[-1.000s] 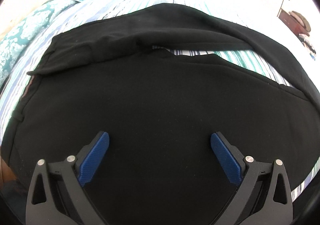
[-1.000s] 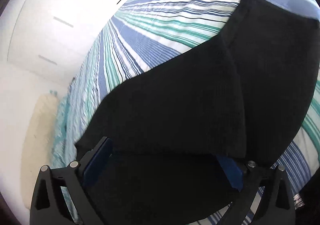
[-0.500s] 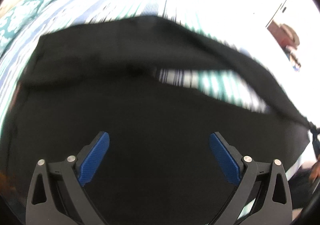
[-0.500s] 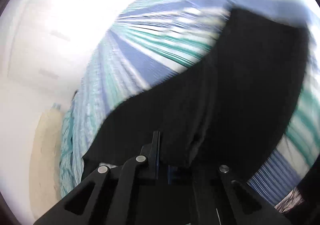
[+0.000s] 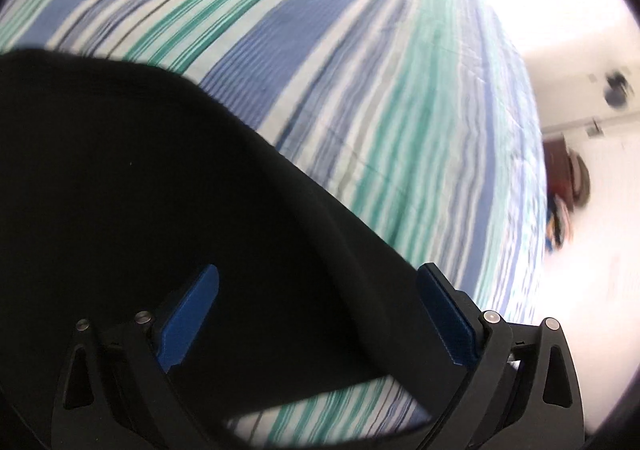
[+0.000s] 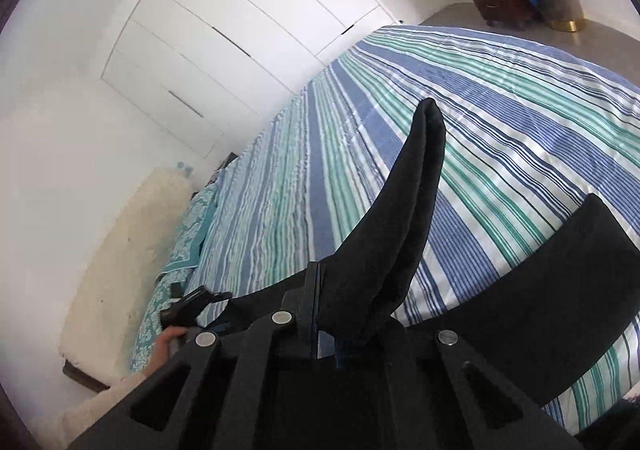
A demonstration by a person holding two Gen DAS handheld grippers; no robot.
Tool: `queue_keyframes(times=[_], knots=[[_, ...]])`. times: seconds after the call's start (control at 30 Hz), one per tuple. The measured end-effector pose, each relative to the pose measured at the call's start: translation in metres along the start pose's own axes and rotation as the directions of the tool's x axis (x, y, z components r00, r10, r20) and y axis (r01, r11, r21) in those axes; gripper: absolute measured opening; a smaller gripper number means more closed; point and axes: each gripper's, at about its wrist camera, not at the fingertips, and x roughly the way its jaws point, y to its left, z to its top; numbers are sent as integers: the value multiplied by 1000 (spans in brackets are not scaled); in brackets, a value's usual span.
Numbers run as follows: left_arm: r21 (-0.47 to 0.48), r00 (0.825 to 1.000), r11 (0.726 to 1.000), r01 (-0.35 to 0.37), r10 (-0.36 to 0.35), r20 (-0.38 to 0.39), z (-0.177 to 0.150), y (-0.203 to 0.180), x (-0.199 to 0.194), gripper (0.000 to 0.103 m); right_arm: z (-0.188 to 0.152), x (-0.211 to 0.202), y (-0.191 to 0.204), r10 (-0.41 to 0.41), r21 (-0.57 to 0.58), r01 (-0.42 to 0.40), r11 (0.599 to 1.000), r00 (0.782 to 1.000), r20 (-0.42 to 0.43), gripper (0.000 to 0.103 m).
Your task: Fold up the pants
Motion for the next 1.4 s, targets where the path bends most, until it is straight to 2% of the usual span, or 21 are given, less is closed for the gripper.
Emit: queue_keyframes(times=[0.07, 0.1, 0.13, 0.17, 0.2, 0.23, 0.3, 0.4, 0.47, 0.57, 0.6, 0.63, 0.7, 0.77, 0.8, 0.87, 0.93, 1.0, 1.1, 1.3, 1.4], knots=[[-39, 1000, 999, -24, 24, 16, 2, 5, 4, 97, 0, 0, 5, 19, -10, -19, 1000, 1000, -1, 6], [-45, 999, 999, -28, 30, 33, 2, 7, 3, 92, 0, -2, 8, 32, -15, -32, 999, 999, -1, 6], [-45, 998, 999, -31, 34, 49, 2, 8, 2, 54, 1, -6, 10, 38, -20, -38, 999, 999, -3, 6], [-47, 999, 999, -18, 20, 39, 1, 11, 2, 25, 0, -10, 11, 34, -22, -34, 999, 999, -7, 6], [-67, 1000, 998, 15, -15, 7, -1, 15, 9, 8, 0, -16, 12, 39, -29, -40, 999, 999, -9, 6], [-95, 999, 995, 35, -35, 5, -3, 20, 10, 7, 0, -21, 13, 39, -39, -39, 998, 999, -14, 6], [-115, 997, 991, 66, -60, 56, -7, 23, -1, 5, 0, -29, 10, 46, -45, -47, 998, 999, -23, 6], [-99, 982, 986, 133, -117, 146, -17, 12, -40, 4, -1, -29, 7, 10, -75, -13, 997, 999, -36, 6], [-38, 961, 985, 167, -154, 228, -33, 2, -82, 4, 11, -23, -7, -12, -65, 10, 998, 999, -37, 6], [99, 901, 979, 179, -203, 384, -92, -1, -153, 7, 35, -23, -26, -39, -82, 38, 996, 999, -12, 6], [140, 888, 975, 170, -214, 407, -116, 2, -165, 7, 41, -27, -34, -32, -72, 31, 997, 999, -14, 6], [177, 888, 975, 133, -196, 415, -144, 9, -171, 7, 43, -30, -46, -33, -60, 32, 998, 999, -18, 6], [206, 903, 978, 45, -128, 411, -188, 25, -162, 7, 38, -32, -68, -62, -31, 61, 998, 997, -40, 6], [180, 936, 984, -9, -55, 349, -226, 49, -133, 7, 17, -24, -104, -136, 30, 140, 990, 985, -106, 6], [157, 949, 987, -21, -30, 314, -239, 60, -120, 6, 7, -19, -117, -176, 32, 182, 983, 974, -140, 6], [104, 965, 994, -29, 0, 262, -261, 81, -102, 5, -18, -10, -144, -277, 32, 291, 956, 934, -226, 6], [81, 967, 997, -17, -4, 253, -272, 87, -103, 5, -39, -11, -165, -302, 90, 340, 936, 908, -290, 6], [115, 966, 993, -27, -4, 259, -274, 83, -108, 5, -52, -22, -176, -306, 144, 359, 922, 904, -299, 6], [177, 961, 983, -48, -3, 276, -278, 69, -110, 5, -51, -31, -180, -319, 154, 371, 916, 905, -283, 6], [203, 968, 979, -29, -23, 252, -295, 57, -109, 5, -25, -47, -157, -403, -23, 406, 914, 896, -189, 6], [217, 979, 975, -43, -3, 206, -304, 60, -99, 5, -23, -42, -174, -436, -28, 444, 896, 863, -254, 6]])
